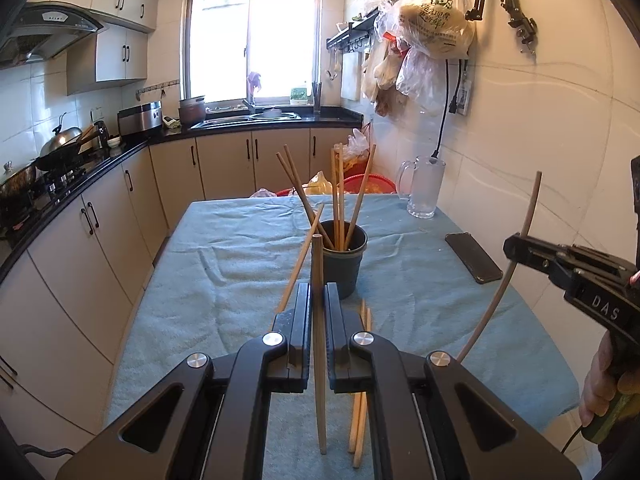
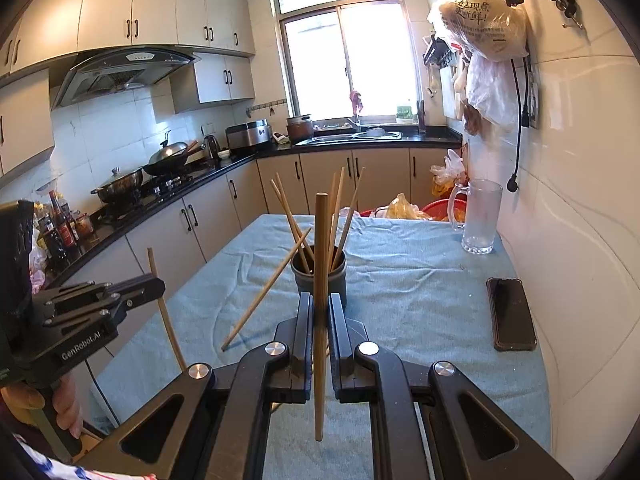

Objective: Organize utensils
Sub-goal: 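Lift both held chopsticks upright and carry them to the black holder, then lower both upright chopsticks into the black holder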

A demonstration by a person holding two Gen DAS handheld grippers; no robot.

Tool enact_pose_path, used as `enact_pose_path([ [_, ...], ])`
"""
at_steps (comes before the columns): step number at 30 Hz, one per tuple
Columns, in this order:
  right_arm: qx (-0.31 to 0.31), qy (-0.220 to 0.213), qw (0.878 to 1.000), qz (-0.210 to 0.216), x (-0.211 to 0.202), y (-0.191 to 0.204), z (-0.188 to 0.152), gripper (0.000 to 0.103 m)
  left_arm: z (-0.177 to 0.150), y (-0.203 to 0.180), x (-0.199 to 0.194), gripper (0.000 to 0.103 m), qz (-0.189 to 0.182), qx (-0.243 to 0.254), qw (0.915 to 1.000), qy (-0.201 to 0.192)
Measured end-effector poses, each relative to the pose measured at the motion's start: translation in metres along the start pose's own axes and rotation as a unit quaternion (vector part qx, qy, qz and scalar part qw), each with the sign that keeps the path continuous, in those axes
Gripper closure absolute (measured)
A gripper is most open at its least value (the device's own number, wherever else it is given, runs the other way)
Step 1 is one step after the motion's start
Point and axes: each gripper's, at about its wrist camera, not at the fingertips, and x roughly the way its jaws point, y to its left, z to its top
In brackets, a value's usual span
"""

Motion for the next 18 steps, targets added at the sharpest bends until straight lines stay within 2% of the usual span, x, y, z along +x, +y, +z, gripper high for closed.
enact_pose_path([
  [9,0.009,-0.007,1.0,-0.002,0.008,-0.007,0.013,0.096,0.017,0.006,0.006,0.098,-0.021,-0.006,0.9998,0.001],
  [18,0.019,-0.031,0.999,0.002,0.016,-0.013,0.045,0.096,0.085,0.02,-0.004,0.098,-0.058,-0.027,0.9971,-0.041],
])
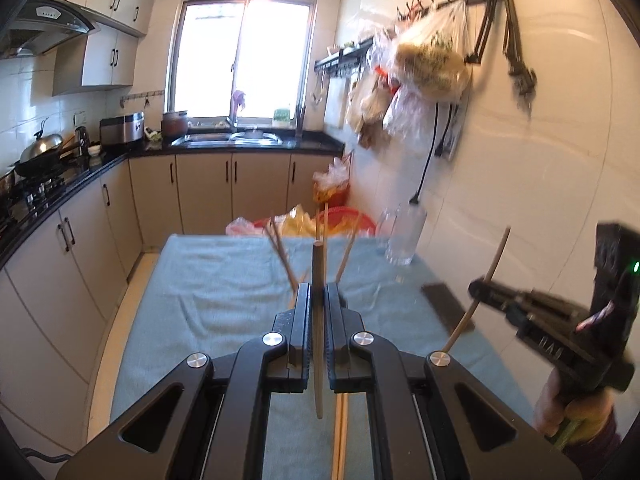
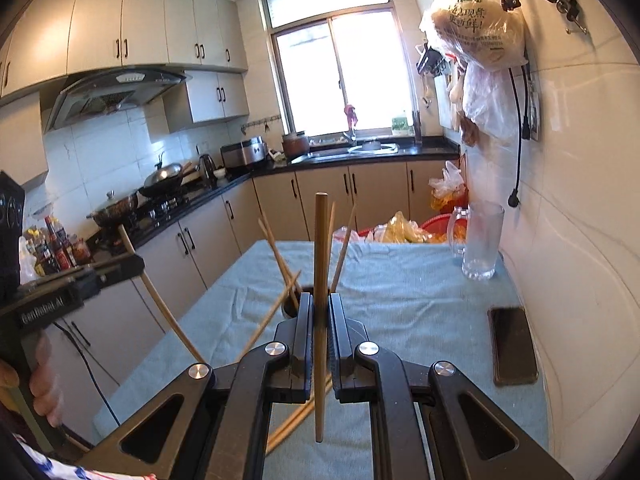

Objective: Organize utensils
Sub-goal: 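Lower both upright chopsticks into the black holder, then open both tools to release the chopsticks into the black holder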

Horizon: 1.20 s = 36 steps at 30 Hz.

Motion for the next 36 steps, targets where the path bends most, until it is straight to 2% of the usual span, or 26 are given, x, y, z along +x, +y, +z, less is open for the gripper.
enact_pose_path([
  [6,0.018,-0.036,0.999,0.014,0.013,-0.004,0.045,0.096,0.056,-0.002,0.006,0.098,-0.004,-0.015,0.9988,-0.047],
  [9,0.02,-0.054,0.998,0.017,0.025,-0.002,0.071,0.096,0.08,-0.002,0.019,0.098,-0.005,-0.022,0.998,-0.058],
  [14,0.021,-0.066,0.998,0.001,0.064,-0.002,0.098,0.096,0.101,-0.003,0.055,0.098,0.003,-0.022,0.9978,-0.063],
  [17,0.025,-0.056,0.998,-0.008,0.091,-0.006,0.098,0.096,0.099,0.002,0.083,0.097,0.002,-0.027,0.9984,-0.049],
  [24,0.044,0.0,0.999,-0.011,0.146,-0.018,0.07,0.096,0.068,0.019,0.149,0.098,-0.008,-0.051,0.9983,0.026],
  [27,0.05,0.024,0.998,-0.008,0.162,-0.022,0.059,0.096,0.06,0.021,0.155,0.097,-0.012,-0.051,0.9979,0.038],
  [31,0.06,0.048,0.997,-0.004,0.179,-0.027,0.049,0.095,0.056,0.021,0.151,0.096,-0.012,-0.043,0.9984,0.035],
  [32,0.061,0.052,0.997,-0.004,0.182,-0.027,0.047,0.095,0.055,0.02,0.148,0.095,-0.01,-0.039,0.9987,0.032],
  [33,0.061,0.056,0.997,-0.005,0.185,-0.027,0.045,0.095,0.054,0.02,0.144,0.088,-0.008,-0.036,0.9989,0.028],
  [34,0.062,0.059,0.996,-0.004,0.187,-0.026,0.045,0.093,0.054,0.02,0.139,0.075,-0.004,-0.034,0.9991,0.025],
  [36,0.062,0.06,0.996,-0.003,0.189,-0.025,0.045,0.083,0.053,0.021,0.131,0.062,0.001,-0.037,0.9992,0.016],
])
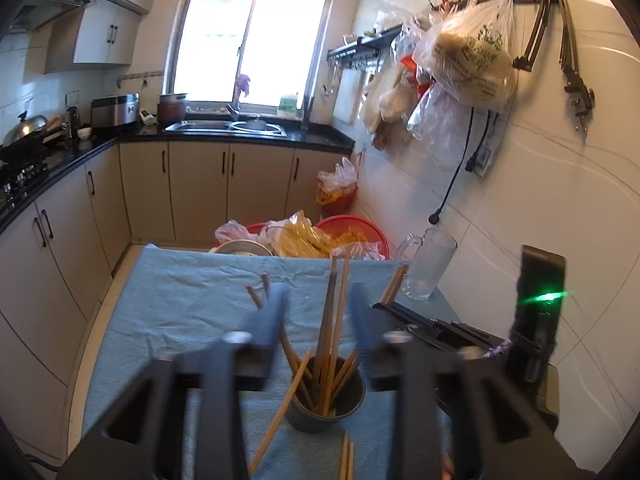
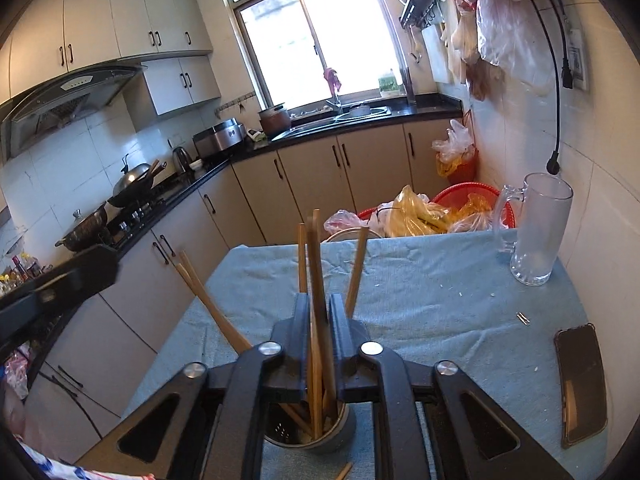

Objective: Organize utensils
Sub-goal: 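Open both tools to release the chopsticks into the black holder, then move both open tools down to the loose chopsticks on the cloth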

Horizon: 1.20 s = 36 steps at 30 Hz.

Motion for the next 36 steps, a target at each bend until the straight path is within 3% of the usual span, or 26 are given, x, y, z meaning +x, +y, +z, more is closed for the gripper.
enact_pose_path([
  [2,-0.001,-0.003,1.0,0.001,-0.001,0.0,0.002,0.073,-0.001,0.002,-0.009,0.062,0.005,0.0,0.9999,-0.011],
  [8,-0.008,-0.019,1.0,0.004,-0.022,0.009,0.006,0.068,-0.01,0.011,-0.041,0.059,0.022,-0.003,0.9995,-0.021],
  [11,-0.007,-0.026,1.0,0.0,-0.039,0.01,0.002,0.059,-0.021,0.013,-0.058,0.048,0.042,-0.001,0.9988,-0.026],
  [13,-0.008,-0.026,1.0,-0.001,-0.053,0.009,-0.007,0.055,-0.029,0.016,-0.068,0.036,0.05,-0.001,0.9985,-0.022],
  [14,-0.009,-0.024,1.0,-0.002,-0.059,0.009,-0.012,0.054,-0.035,0.018,-0.074,0.035,0.05,-0.001,0.9986,-0.018],
  [16,-0.007,-0.014,1.0,-0.007,-0.07,0.005,-0.03,0.046,-0.046,0.022,-0.083,0.034,0.05,-0.001,0.9987,-0.008],
  [22,0.014,0.03,0.999,-0.031,-0.088,-0.018,-0.108,0.044,-0.103,0.035,-0.088,0.029,0.042,-0.029,0.9981,0.036],
  [27,0.044,0.07,0.996,-0.044,-0.093,-0.04,-0.165,0.044,-0.166,0.023,-0.061,0.029,0.018,-0.014,0.9932,0.114],
  [29,0.059,0.073,0.995,-0.045,-0.099,-0.047,-0.178,0.044,-0.188,0.011,-0.048,0.034,0.003,0.009,0.9891,0.147],
  [31,0.074,0.071,0.994,-0.044,-0.106,-0.054,-0.188,0.044,-0.208,-0.004,-0.032,0.059,-0.008,0.036,0.9816,0.188],
  [36,0.074,0.058,0.995,-0.045,-0.122,-0.059,-0.198,0.044,-0.241,-0.017,-0.003,0.064,-0.017,0.035,0.966,0.256],
])
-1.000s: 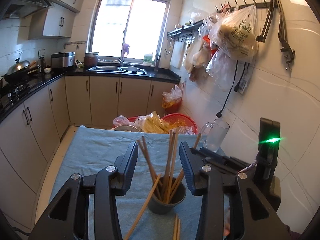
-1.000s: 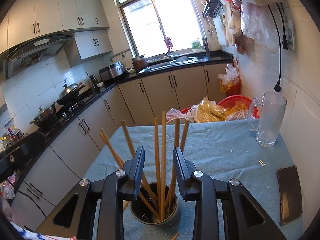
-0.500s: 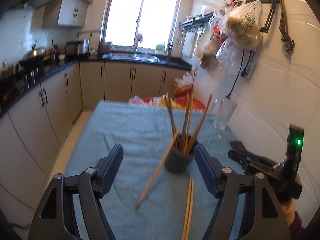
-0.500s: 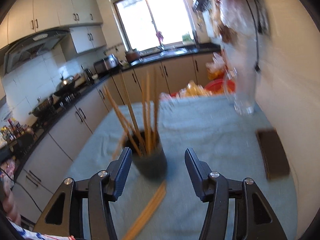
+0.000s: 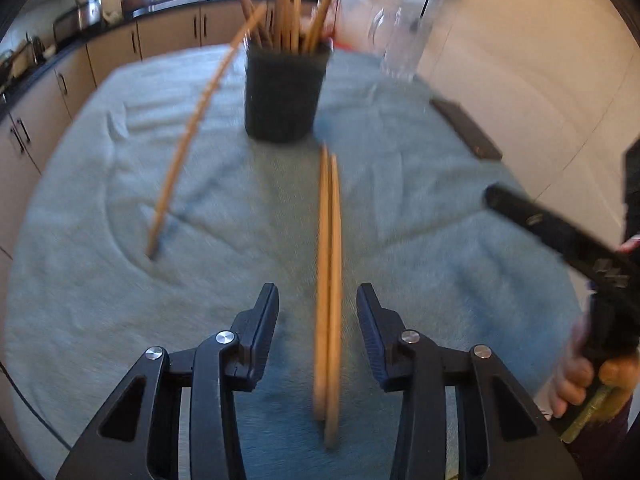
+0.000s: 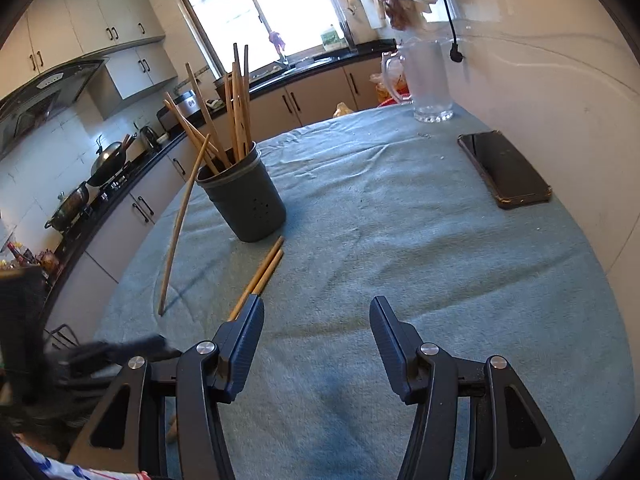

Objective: Organize utensils
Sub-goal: 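Move both open tools down to the loose chopsticks on the cloth, then close the left tool on one chopstick while the right tool grasps another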

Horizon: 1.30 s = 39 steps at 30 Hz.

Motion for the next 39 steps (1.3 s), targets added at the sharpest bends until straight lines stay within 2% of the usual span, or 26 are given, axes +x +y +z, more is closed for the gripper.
enact_pose_path([
  [3,-0.002,-0.007,1.0,0.001,-0.005,0.002,-0.001,0.044,-0.003,-0.005,0.018,0.064,-0.016,-0.027,0.9988,0.037],
  [4,0.0,-0.009,1.0,0.004,-0.006,0.001,-0.001,0.044,-0.005,-0.012,0.018,0.064,-0.02,-0.028,0.999,0.028],
  [7,0.01,-0.008,1.0,0.014,-0.005,-0.003,-0.003,0.044,-0.009,-0.036,0.021,0.065,-0.08,-0.01,0.9957,0.044],
  [9,0.015,-0.005,1.0,0.019,-0.003,-0.006,-0.005,0.044,-0.009,-0.048,0.018,0.067,-0.093,0.002,0.9947,0.043],
  [13,0.026,0.001,1.0,0.016,-0.002,-0.015,-0.009,0.044,0.0,-0.043,0.011,0.068,-0.042,-0.008,0.9991,0.007],
  [16,0.035,0.004,0.999,0.014,0.0,-0.022,-0.013,0.044,0.009,-0.032,0.015,0.068,-0.031,-0.029,0.999,0.011],
  [22,0.049,0.018,0.998,0.021,0.007,-0.03,-0.021,0.044,0.027,-0.05,0.035,0.068,-0.005,-0.004,0.9997,0.022],
  [23,0.047,0.021,0.998,0.02,0.008,-0.03,-0.021,0.044,0.029,-0.05,0.04,0.07,0.002,0.0,0.9997,0.025],
  [25,0.041,0.029,0.999,0.018,0.01,-0.029,-0.022,0.043,0.034,-0.05,0.05,0.094,0.02,0.001,0.9992,0.034],
  [33,-0.02,0.06,0.998,0.018,0.022,-0.009,-0.032,0.045,0.028,-0.032,0.046,0.096,0.015,-0.046,0.9983,0.031],
  [36,-0.058,0.068,0.996,0.0,0.029,0.008,-0.037,0.053,0.015,-0.021,0.035,0.096,0.009,-0.072,0.9967,0.035],
  [38,-0.076,0.072,0.994,-0.02,0.033,0.017,-0.039,0.071,0.006,-0.015,0.028,0.096,0.001,-0.092,0.995,0.038],
  [39,-0.081,0.075,0.994,-0.025,0.035,0.02,-0.04,0.087,0.002,-0.013,0.026,0.096,-0.003,-0.099,0.9942,0.04],
])
